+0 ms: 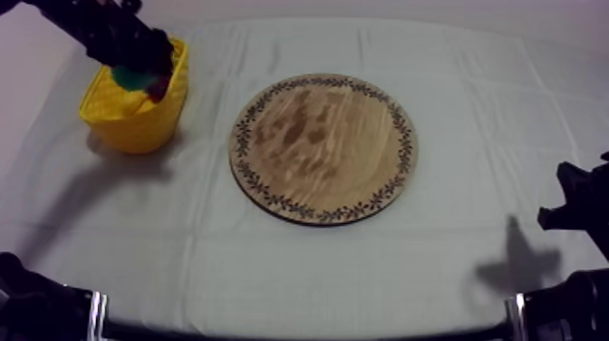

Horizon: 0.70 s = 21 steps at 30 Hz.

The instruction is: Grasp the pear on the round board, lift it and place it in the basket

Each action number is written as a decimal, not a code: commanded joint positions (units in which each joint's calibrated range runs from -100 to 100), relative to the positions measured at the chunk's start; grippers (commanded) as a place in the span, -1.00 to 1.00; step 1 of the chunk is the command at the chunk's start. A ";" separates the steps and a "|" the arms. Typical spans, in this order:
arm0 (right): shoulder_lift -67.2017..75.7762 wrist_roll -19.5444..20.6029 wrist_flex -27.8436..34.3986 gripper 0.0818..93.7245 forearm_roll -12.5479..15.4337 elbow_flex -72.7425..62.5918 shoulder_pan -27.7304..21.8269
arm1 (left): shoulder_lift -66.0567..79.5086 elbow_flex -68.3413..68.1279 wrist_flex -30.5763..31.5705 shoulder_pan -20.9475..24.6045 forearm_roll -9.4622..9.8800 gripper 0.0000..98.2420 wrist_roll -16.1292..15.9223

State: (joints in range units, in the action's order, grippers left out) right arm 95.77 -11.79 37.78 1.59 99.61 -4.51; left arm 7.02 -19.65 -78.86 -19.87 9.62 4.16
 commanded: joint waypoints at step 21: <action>-0.01 0.01 0.04 -0.99 0.00 0.05 0.07 | -17.90 4.55 13.17 11.03 4.01 -0.12 3.92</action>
State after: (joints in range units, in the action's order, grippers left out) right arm 95.77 -11.79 37.86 1.59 99.61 -4.47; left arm -9.91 -15.27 -65.49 -8.91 13.67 8.00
